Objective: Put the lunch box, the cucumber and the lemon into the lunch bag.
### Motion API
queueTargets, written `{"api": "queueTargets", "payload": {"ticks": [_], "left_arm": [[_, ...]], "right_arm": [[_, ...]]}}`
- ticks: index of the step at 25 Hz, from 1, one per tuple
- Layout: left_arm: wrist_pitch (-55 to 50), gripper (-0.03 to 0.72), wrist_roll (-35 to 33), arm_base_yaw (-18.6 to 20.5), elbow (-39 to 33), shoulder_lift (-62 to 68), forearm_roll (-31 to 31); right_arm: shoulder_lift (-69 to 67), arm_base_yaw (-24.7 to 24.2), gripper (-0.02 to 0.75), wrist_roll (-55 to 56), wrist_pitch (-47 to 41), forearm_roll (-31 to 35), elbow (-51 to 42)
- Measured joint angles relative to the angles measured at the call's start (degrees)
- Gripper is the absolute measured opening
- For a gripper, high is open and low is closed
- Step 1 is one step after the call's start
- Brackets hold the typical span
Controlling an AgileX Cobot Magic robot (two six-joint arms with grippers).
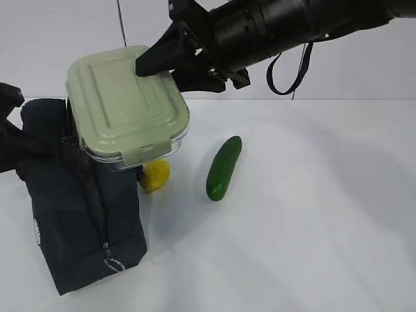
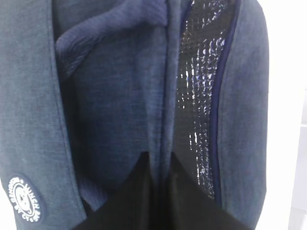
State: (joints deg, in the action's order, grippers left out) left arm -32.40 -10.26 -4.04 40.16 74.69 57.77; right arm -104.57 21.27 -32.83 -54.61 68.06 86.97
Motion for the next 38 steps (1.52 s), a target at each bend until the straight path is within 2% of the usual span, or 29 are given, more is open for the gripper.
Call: {"api": "queueTargets", "payload": {"ticks": [5,9,18,24,31,38], "left_arm": [[0.63,0.006,0.00,-3.64,0.00,0.00,0.10],[2.12,0.006,0.00,-6.84,0.00,0.00,0.77],[3.79,0.006,0.11,-7.36,0.00,0.00,1.57],[3.91,0.006,0.19,-7.36,0.00,0.00,3.02],[4.83,0.006,0.19,-9.04,0.00,0.00,3.28],[6.29,0.006,0.19,-10.22,0.00,0.13,3.50]], "right_arm": [[0.00,1.72,0.380,0.12,5.39,-1.59,0.00],[-0.78,2.46,0.380,0.90,5.88,-3.73,0.00],[-2.05,2.54,0.380,7.20,8.26,-15.24,0.00],[-3.52,2.71,0.380,7.85,9.73,-17.54,0.00],[-7.26,8.39,0.380,9.83,11.70,-24.10,2.61],[-11.63,14.18,0.380,20.74,10.00,-39.09,11.83]]}}
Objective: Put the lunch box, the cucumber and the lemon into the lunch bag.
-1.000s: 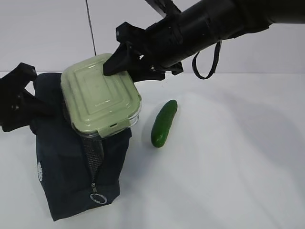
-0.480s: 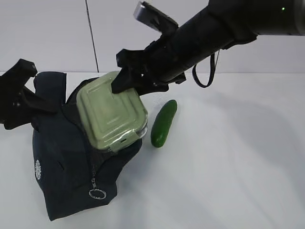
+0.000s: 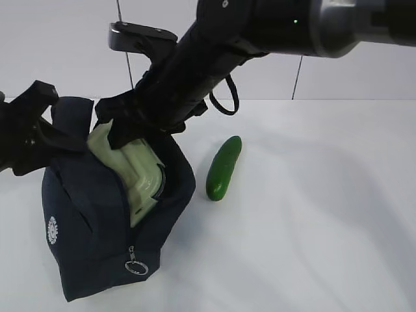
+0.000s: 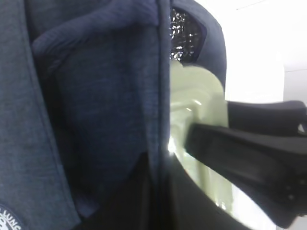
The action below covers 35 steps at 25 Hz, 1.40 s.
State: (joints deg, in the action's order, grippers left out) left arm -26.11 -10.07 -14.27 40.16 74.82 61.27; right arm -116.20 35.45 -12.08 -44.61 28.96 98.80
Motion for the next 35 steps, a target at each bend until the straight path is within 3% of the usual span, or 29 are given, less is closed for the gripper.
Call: {"api": "queueTargets", "payload": {"ticks": [10,26,35], "left_arm": [[0.74,0.006,0.00,0.00,0.00,0.00,0.00],[2.12,0.006,0.00,0.00,0.00,0.04,0.12],[2.59,0.006,0.00,0.00,0.00,0.04,0.12]], "right_arm": [[-5.37,1.87,0.380,3.11,-1.12,-3.11,6.09],[-6.87,4.08,0.380,3.46,2.66,-3.02,6.41],[-6.87,4.08,0.379,3.46,2.82,0.22,6.41]]}}
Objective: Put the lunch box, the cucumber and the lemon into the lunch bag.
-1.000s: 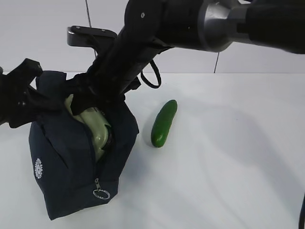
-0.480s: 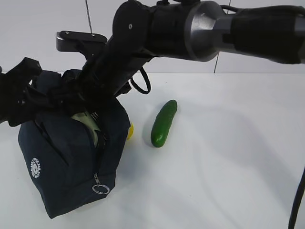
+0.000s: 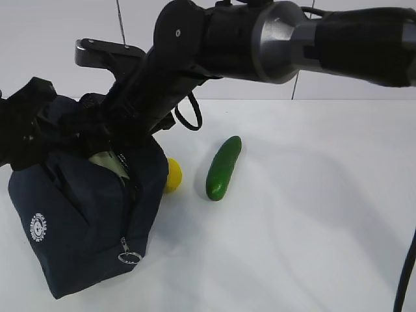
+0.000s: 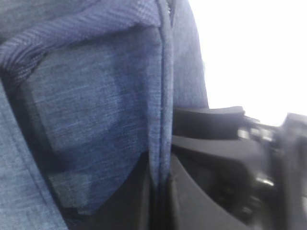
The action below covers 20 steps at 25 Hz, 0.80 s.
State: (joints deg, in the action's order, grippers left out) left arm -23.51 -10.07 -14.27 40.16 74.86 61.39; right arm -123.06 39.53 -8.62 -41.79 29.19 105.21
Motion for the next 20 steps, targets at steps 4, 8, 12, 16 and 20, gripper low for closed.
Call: {"api": "queueTargets", "payload": {"ticks": [4,8,12,16,20], "left_arm": [[0.11,0.006,0.00,0.00,0.00,0.00,0.00],[0.22,0.006,-0.22,0.00,0.00,0.00,0.00],[0.22,0.006,-0.44,0.00,0.00,0.00,-0.10],[0.22,0.006,-0.83,0.00,0.00,0.00,-0.21],[0.22,0.006,-0.92,0.00,0.00,0.00,-0.28]], "right_arm": [[-0.12,0.00,0.379,-0.23,0.10,2.39,0.00],[-0.98,-0.11,0.379,-1.23,0.22,4.87,0.00],[-1.12,-0.11,0.381,-2.07,0.22,5.42,0.00],[-1.12,-0.11,0.422,-2.11,0.22,5.46,0.00],[-1.16,-0.11,0.459,-2.11,0.41,5.98,0.12]]}}
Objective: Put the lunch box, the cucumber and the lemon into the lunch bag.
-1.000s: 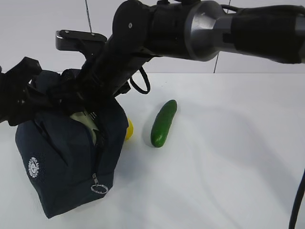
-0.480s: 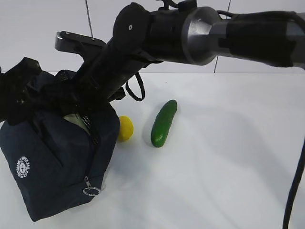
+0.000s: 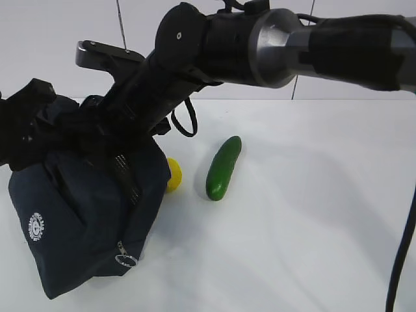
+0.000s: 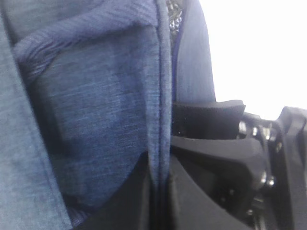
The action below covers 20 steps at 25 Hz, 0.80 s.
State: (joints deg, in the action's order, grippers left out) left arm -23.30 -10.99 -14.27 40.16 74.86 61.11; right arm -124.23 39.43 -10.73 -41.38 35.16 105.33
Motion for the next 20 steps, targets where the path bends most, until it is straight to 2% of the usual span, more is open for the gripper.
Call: {"api": "queueTargets", "payload": {"ticks": [8,11,20], "left_arm": [[-0.39,0.006,-0.17,0.00,0.00,0.00,-0.46],[-1.02,0.006,-0.17,0.00,0.00,0.00,-0.83],[-1.92,0.005,-0.26,1.00,0.00,0.00,-2.29]], "right_arm": [[0.00,-0.33,0.466,-1.06,-2.14,-0.01,0.59],[0.00,-0.33,0.466,-1.55,-5.34,-2.02,2.52],[1.12,-0.73,0.473,0.00,-25.61,-9.75,16.15]]}}
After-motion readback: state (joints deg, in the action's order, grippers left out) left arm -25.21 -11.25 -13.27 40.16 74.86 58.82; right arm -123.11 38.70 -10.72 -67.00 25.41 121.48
